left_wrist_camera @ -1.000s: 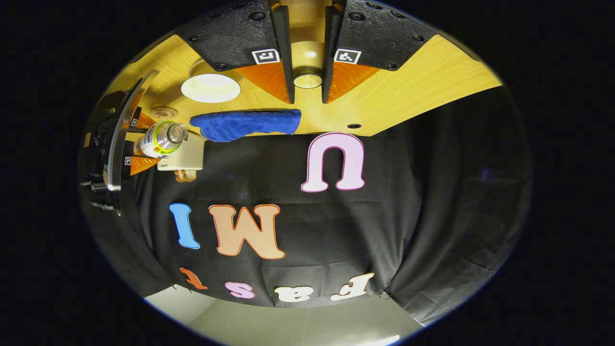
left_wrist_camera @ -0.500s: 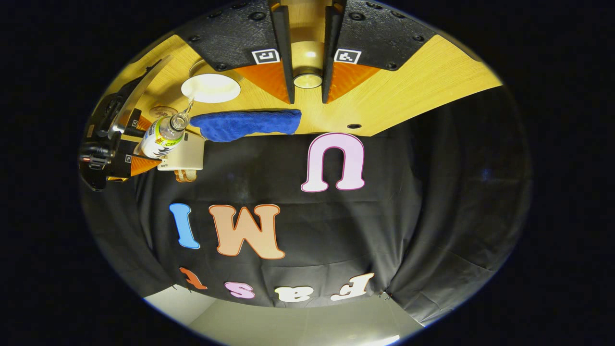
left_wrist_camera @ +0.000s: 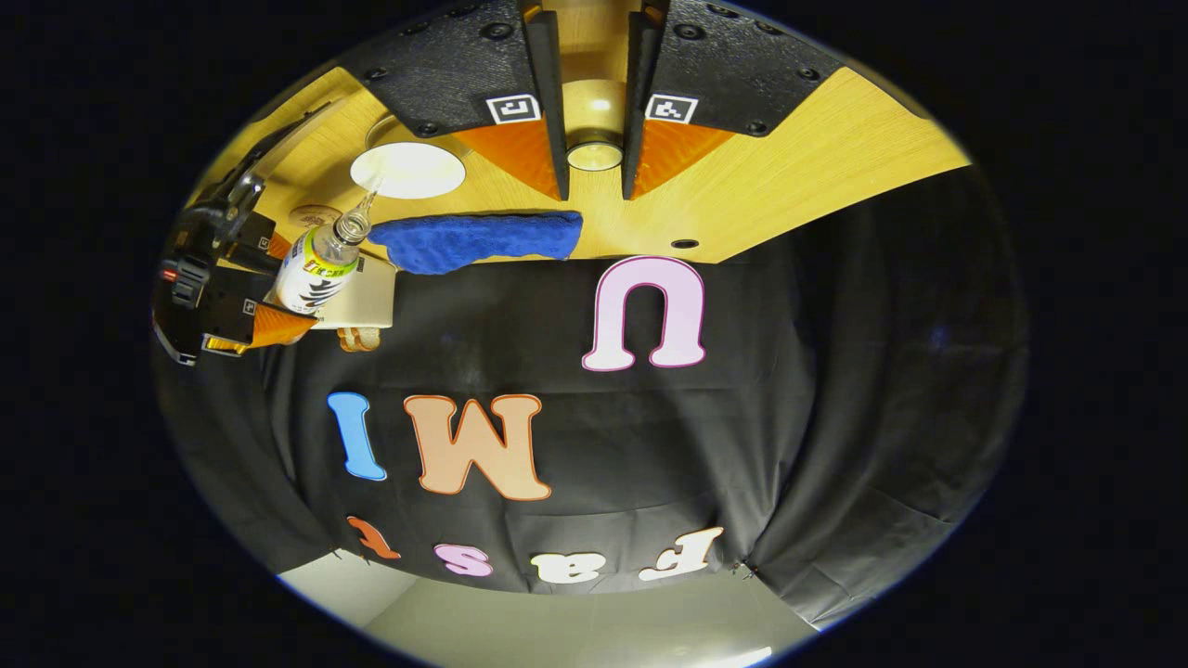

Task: Open the teacup lid with one hand, grasp the water bottle and pour water into the teacup with the other hand; after pouring, place the water bottle on the coaster and then close the teacup lid.

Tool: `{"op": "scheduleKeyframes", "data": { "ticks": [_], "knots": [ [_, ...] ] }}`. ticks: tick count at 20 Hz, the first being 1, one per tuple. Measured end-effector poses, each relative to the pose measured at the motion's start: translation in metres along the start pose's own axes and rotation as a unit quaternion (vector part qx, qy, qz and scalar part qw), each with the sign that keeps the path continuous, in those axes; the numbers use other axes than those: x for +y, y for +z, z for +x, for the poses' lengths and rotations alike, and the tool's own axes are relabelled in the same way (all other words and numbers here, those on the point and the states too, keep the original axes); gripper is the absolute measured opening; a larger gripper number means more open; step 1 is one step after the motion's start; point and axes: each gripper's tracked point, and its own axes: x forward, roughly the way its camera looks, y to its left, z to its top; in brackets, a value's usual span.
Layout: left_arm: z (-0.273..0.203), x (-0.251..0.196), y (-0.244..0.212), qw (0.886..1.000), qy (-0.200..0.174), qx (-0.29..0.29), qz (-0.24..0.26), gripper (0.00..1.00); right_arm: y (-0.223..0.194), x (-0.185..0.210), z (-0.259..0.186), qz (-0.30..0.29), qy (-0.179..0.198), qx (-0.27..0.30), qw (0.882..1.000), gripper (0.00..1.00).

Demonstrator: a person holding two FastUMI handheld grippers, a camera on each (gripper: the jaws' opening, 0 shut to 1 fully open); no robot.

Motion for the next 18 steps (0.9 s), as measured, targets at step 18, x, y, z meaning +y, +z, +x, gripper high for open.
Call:
{"op": "scheduleKeyframes", "data": {
  "ticks": [18],
  "knots": [
    [0.000, 0.000, 0.000, 1.000, 0.000, 0.000, 0.000, 0.27, 0.015, -0.030, -0.008, -0.083, -0.090, -0.023, 0.992, 0.59]
  ]
}}
